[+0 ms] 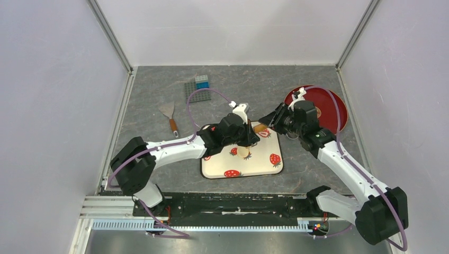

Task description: Roll out the dumpling wrappers from the dough

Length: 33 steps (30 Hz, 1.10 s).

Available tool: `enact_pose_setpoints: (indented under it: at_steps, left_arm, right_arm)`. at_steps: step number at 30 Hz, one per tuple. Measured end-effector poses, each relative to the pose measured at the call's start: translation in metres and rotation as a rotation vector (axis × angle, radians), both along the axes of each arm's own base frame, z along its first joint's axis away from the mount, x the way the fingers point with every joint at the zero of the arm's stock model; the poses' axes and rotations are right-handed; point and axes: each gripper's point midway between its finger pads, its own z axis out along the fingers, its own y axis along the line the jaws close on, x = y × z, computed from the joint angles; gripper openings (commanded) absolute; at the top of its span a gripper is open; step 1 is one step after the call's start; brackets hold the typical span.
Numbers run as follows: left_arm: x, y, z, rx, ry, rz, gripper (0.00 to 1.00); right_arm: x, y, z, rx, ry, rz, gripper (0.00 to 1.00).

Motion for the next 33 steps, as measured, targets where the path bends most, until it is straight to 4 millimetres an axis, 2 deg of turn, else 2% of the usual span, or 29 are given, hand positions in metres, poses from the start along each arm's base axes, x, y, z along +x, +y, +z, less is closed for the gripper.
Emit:
enact_pose_setpoints:
  at_steps: [3,4,7,9,12,14,18,22,29,33]
  left_arm:
    - [0.0,0.0,0.001,0.0,-0.005,0.005,0.02]
    - [0.0,0.0,0.001,0.001,-0.005,0.007,0.02]
    - [-0.001,0.002,0.001,0.009,-0.005,0.01,0.02]
    - [-0.004,0.006,-0.002,0.03,0.004,0.014,0.02]
    - [-0.009,0.022,-0.013,0.099,0.037,0.031,0.02]
    - [-0.013,0.033,-0.018,0.136,0.051,0.032,0.02]
    - [-0.024,0.049,-0.019,0.197,0.056,0.004,0.02]
    - [-0.038,0.057,-0.019,0.235,0.062,-0.072,0.02]
    - [-0.061,0.06,-0.026,0.26,0.117,-0.191,0.02]
    - [-0.067,0.059,-0.026,0.253,0.136,-0.218,0.02]
  right_arm:
    - [0.0,0.0,0.001,0.0,-0.003,0.002,0.03]
    - [-0.001,0.0,0.001,-0.002,-0.005,0.007,0.1]
    - [-0.002,0.001,0.001,-0.013,-0.018,0.031,0.53]
    - [-0.006,0.001,-0.001,-0.04,-0.026,0.064,0.74]
    - [-0.01,-0.002,0.003,-0.11,-0.044,0.11,0.92]
    - [-0.01,-0.006,0.013,-0.169,-0.074,0.148,0.98]
    - [-0.012,-0.01,0.028,-0.271,-0.133,0.232,0.98]
    - [-0.028,-0.007,0.015,-0.318,-0.112,0.364,0.98]
    - [-0.057,0.007,0.003,-0.268,-0.077,0.552,0.79]
    - [-0.074,0.017,-0.011,-0.239,-0.035,0.629,0.73]
